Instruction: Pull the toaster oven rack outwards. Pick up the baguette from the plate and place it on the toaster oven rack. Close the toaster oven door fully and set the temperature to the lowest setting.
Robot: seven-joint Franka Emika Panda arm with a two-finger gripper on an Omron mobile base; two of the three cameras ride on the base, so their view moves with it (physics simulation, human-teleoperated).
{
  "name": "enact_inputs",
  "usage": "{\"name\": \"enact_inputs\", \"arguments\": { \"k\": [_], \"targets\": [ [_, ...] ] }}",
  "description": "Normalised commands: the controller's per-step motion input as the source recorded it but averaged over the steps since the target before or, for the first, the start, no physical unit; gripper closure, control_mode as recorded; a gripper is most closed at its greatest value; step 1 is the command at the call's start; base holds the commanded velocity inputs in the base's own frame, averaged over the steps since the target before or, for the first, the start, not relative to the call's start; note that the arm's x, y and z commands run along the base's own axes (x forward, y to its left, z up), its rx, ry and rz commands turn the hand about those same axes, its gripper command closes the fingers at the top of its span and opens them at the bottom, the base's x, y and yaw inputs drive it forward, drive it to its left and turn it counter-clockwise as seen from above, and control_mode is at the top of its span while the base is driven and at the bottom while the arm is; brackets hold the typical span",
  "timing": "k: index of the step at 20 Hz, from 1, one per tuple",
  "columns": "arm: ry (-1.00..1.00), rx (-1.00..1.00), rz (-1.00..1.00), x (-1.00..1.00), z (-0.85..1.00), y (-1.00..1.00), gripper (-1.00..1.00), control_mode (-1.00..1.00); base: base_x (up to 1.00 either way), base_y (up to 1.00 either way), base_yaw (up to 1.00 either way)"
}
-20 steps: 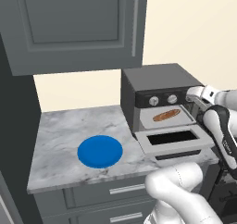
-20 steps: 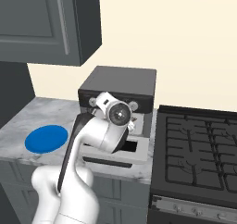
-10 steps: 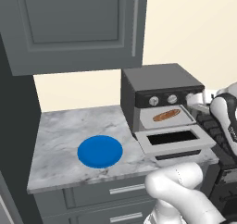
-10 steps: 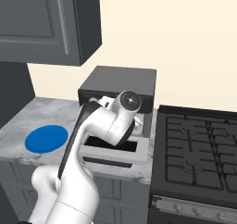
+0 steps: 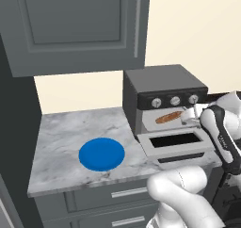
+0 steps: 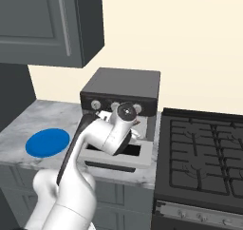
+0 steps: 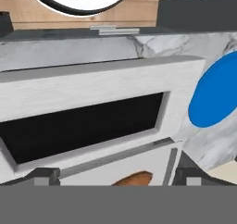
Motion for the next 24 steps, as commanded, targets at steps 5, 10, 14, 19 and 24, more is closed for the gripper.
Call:
{"name": "enact_inputs", "arguments": {
  "k": [5, 10, 14, 19, 24],
  "targets": [
    [0.15, -0.09, -0.01, 0.00, -0.29, 0.21, -1.00, -1.00, 0.00, 0.00, 0.00],
    [0.12, -0.14, 0.00, 0.00, -0.22, 0.13, -1.00, -1.00, 0.00, 0.00, 0.00],
    [0.01, -0.06, 0.00, 0.01, -0.27, 0.06, -1.00, -1.00, 0.00, 0.00, 0.00],
    [-0.01, -0.03, 0.00, 0.05, -0.28, 0.04, -1.00, -1.00, 0.00, 0.00, 0.00],
    [-0.06, 0.00, 0.00, 0.15, -0.18, 0.06, -1.00, -1.00, 0.00, 0.00, 0.00]
  ]
}}
